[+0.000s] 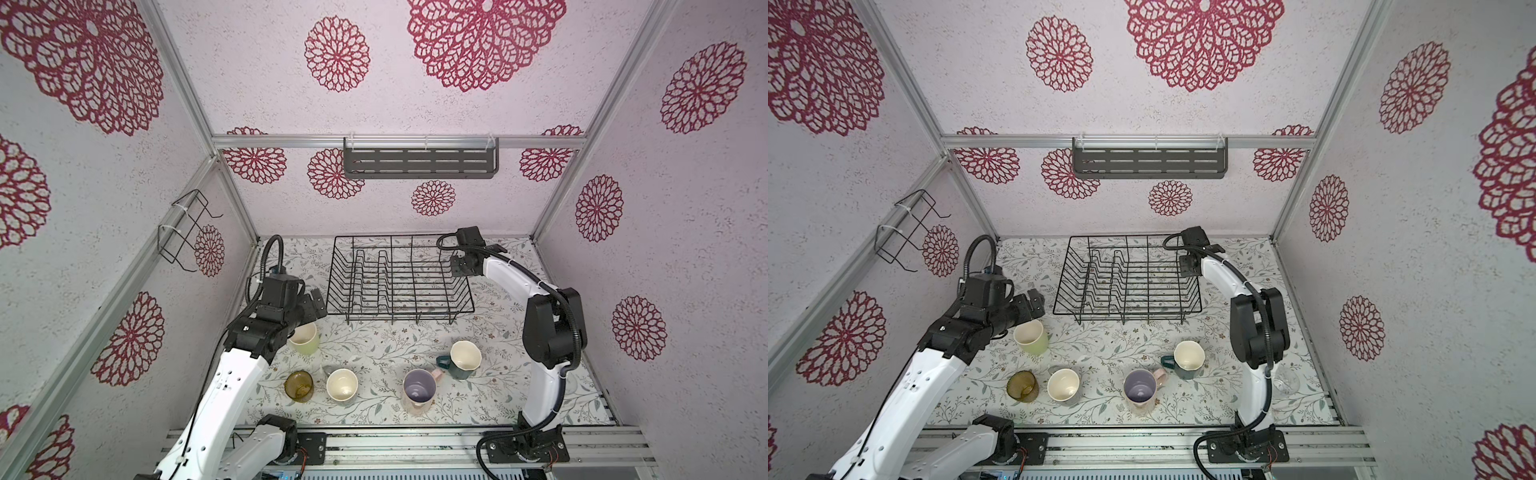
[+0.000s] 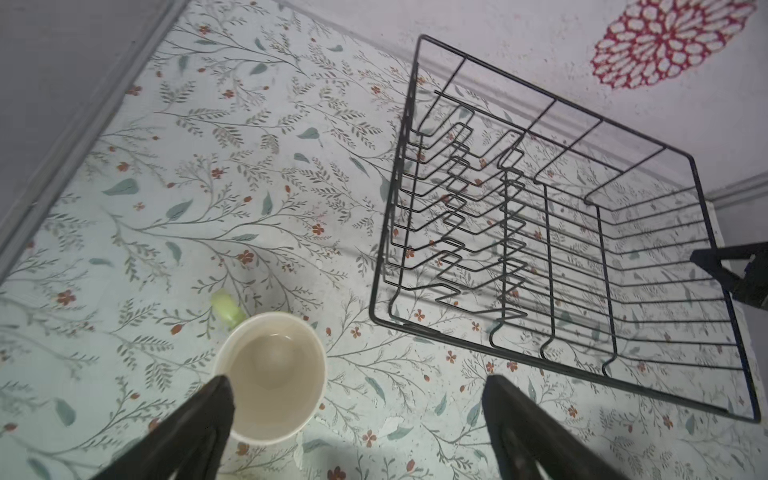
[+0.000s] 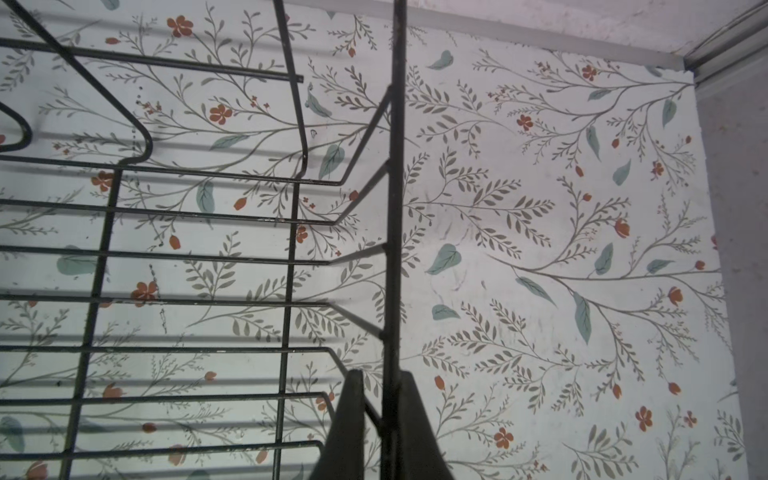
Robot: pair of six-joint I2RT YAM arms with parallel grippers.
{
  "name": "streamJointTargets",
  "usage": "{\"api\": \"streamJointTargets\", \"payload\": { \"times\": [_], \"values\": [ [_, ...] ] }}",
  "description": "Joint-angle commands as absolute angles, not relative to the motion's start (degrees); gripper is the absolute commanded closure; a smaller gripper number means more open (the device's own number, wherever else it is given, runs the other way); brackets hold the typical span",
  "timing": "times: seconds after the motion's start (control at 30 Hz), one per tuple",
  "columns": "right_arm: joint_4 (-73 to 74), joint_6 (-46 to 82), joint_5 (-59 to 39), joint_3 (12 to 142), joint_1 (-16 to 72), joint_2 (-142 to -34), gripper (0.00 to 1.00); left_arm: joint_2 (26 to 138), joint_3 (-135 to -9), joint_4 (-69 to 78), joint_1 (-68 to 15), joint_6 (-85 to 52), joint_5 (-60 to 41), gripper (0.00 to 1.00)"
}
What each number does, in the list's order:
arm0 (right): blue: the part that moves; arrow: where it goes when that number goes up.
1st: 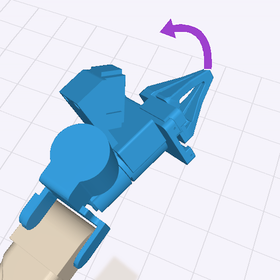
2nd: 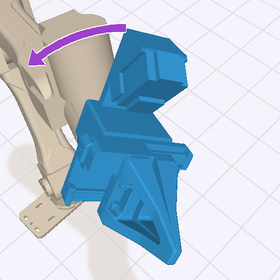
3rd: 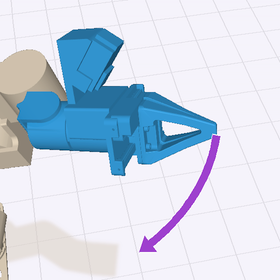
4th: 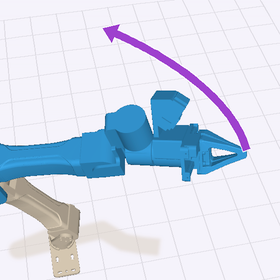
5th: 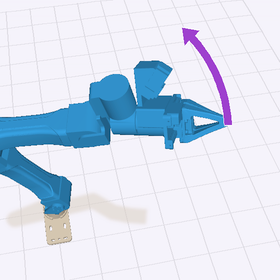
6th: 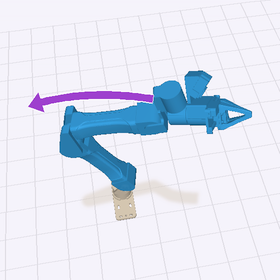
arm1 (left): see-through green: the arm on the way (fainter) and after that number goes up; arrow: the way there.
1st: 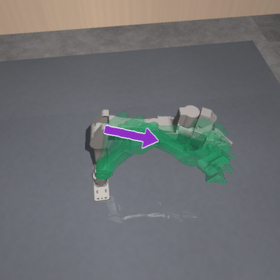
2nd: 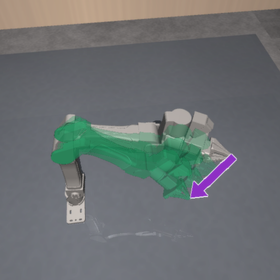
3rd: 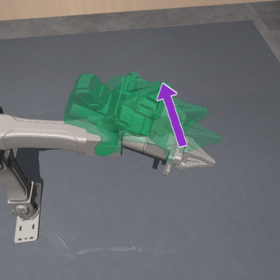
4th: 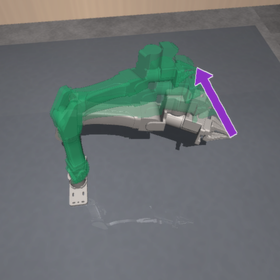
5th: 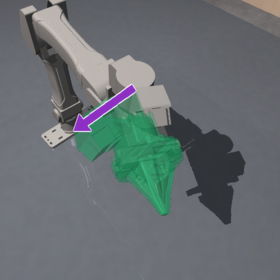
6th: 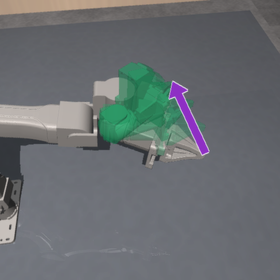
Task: Load the cups into the dish rack
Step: 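Lower the left gripper onto the light green mug while the right hovers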
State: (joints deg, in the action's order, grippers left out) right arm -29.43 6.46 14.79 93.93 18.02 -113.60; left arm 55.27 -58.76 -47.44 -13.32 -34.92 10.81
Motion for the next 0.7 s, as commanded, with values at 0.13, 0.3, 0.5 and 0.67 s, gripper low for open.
{"api": "streamJointTargets", "payload": {
  "times": [0.13, 0.3, 0.5, 0.67],
  "values": [
    [-35.0, 0.1, 17.5, 96.5, 18.5, -113.2, 0.67, 51.6, -54.2, -58.1, -5.6, -47.2, 18.4, 0.0],
    [-39.6, 2.9, 15.4, 99.7, 18.5, -111.6, 0.48, 50.9, -49.2, -55.4, 0.9, -49.3, 10.5, 0.09],
    [-40.2, 9.2, 13.0, 98.6, 18.5, -106.3, 0.38, 54.0, -46.1, -53.2, 3.0, -50.0, 8.5, 0.12],
    [-38.0, 12.4, 8.9, 93.6, 19.5, -100.1, 0.33, 58.1, -43.6, -47.2, 3.0, -49.7, 4.0, 0.15]
  ]
}}
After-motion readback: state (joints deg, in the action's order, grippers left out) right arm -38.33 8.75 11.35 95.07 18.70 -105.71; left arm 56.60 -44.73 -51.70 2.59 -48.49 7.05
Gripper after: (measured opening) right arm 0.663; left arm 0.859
